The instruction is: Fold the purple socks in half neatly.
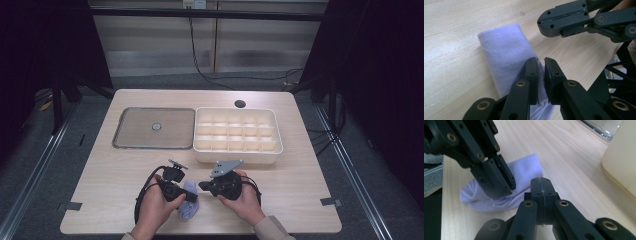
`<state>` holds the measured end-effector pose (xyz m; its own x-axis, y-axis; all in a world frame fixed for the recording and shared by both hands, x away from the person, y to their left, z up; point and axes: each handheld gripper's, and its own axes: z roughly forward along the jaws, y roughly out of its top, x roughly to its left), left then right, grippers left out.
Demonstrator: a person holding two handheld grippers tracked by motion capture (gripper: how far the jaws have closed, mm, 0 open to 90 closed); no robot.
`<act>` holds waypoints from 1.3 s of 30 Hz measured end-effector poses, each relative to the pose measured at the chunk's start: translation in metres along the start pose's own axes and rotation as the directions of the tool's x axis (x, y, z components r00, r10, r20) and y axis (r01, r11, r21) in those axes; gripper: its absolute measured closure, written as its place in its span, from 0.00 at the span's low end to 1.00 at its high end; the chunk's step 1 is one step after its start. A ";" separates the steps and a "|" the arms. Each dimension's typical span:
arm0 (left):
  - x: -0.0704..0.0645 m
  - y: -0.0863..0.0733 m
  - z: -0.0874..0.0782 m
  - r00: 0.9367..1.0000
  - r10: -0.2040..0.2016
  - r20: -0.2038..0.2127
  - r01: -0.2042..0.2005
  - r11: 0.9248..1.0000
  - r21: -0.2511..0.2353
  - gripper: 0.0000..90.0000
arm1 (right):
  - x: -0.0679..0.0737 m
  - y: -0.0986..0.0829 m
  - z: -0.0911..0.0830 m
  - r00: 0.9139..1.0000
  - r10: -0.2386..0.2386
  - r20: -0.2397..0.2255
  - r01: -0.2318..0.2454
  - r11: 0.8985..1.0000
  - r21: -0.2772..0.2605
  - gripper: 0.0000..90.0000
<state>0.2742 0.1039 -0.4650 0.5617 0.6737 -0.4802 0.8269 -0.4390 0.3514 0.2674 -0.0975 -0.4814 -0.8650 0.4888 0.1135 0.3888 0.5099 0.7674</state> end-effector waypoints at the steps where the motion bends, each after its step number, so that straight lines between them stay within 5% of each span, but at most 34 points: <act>1: 0.002 0.000 -0.001 1.000 0.022 -0.002 -0.022 1.000 0.015 0.92 | 0.000 0.002 0.000 1.000 -0.001 -0.002 0.001 1.000 0.003 1.00; 23: 0.003 -0.004 0.001 1.000 0.020 0.004 -0.020 1.000 -0.020 0.96 | 0.003 0.025 0.007 0.999 -0.036 -0.022 0.036 0.999 0.003 1.00; 36: 0.003 -0.006 0.001 1.000 0.002 0.017 -0.002 0.999 -0.040 0.96 | 0.004 0.024 0.032 0.998 -0.030 -0.057 0.034 0.998 0.054 1.00; 39: 0.007 -0.006 -0.002 0.999 0.035 0.020 -0.035 0.999 -0.016 0.95 | 0.003 0.023 0.035 0.998 -0.018 -0.067 0.022 0.998 0.059 1.00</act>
<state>0.2732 0.1120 -0.4684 0.5908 0.6458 -0.4837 0.8064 -0.4525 0.3808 0.2850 -0.0600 -0.4856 -0.8911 0.4311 0.1419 0.3879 0.5610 0.7313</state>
